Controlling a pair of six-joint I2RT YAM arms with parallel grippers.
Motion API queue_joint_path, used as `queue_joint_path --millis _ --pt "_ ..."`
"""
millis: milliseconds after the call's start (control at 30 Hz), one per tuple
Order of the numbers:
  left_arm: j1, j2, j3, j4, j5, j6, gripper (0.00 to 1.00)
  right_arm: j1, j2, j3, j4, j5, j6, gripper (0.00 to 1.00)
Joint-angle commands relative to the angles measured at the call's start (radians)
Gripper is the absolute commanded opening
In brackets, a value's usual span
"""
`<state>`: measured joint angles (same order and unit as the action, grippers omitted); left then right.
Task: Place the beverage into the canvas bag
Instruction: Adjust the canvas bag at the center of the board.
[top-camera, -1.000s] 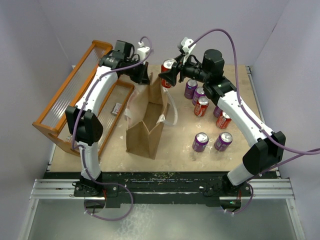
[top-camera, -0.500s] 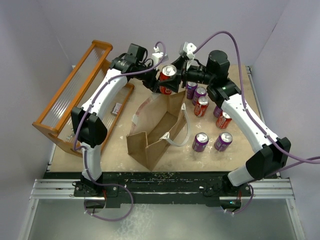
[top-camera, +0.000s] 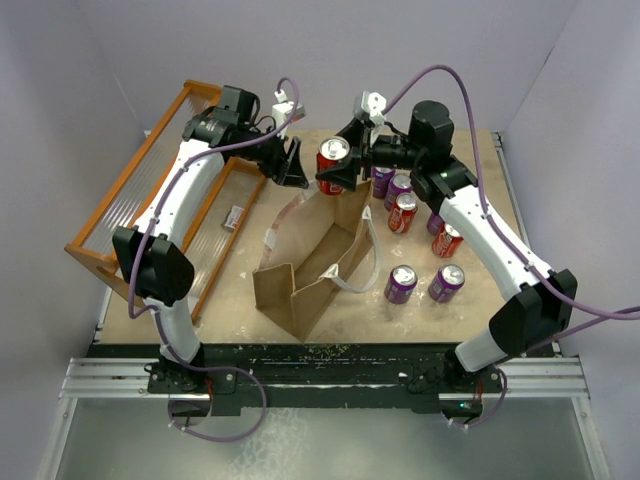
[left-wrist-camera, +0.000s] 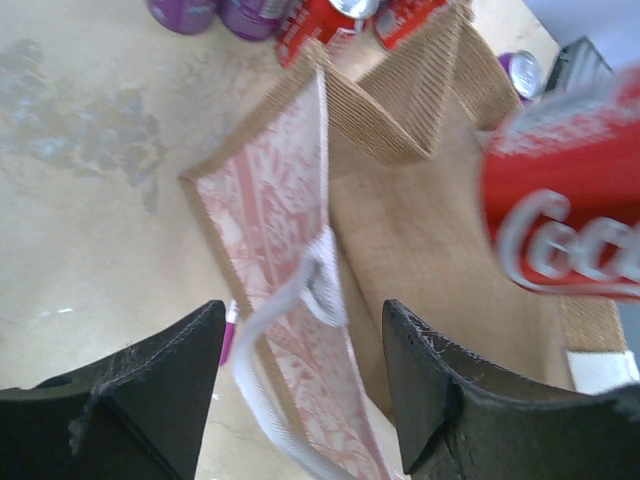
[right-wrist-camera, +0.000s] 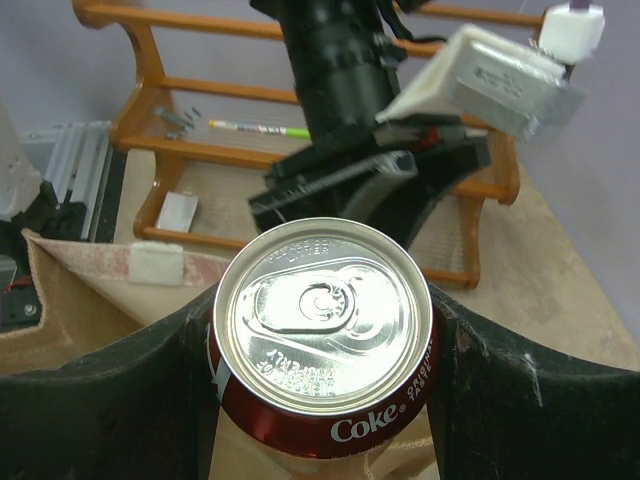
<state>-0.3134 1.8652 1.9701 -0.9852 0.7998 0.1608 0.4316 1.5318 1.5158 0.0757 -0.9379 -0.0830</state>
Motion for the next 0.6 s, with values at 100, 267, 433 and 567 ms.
queue_joint_path --millis 100,267,433,567 --pt "0.006 -0.110 -0.126 -0.021 0.140 0.009 0.65 0.011 0.042 0.064 -0.121 -0.035 -0.169 0.00" --pt "0.007 -0.140 -0.209 0.010 0.152 -0.024 0.54 0.037 0.079 0.074 -0.293 0.023 -0.342 0.00" --pt "0.007 -0.140 -0.221 0.027 0.149 -0.030 0.20 0.037 0.073 0.049 -0.337 0.118 -0.380 0.00" --pt "0.007 -0.135 -0.202 0.031 0.127 -0.041 0.00 0.045 0.036 0.065 -0.227 0.103 -0.337 0.00"
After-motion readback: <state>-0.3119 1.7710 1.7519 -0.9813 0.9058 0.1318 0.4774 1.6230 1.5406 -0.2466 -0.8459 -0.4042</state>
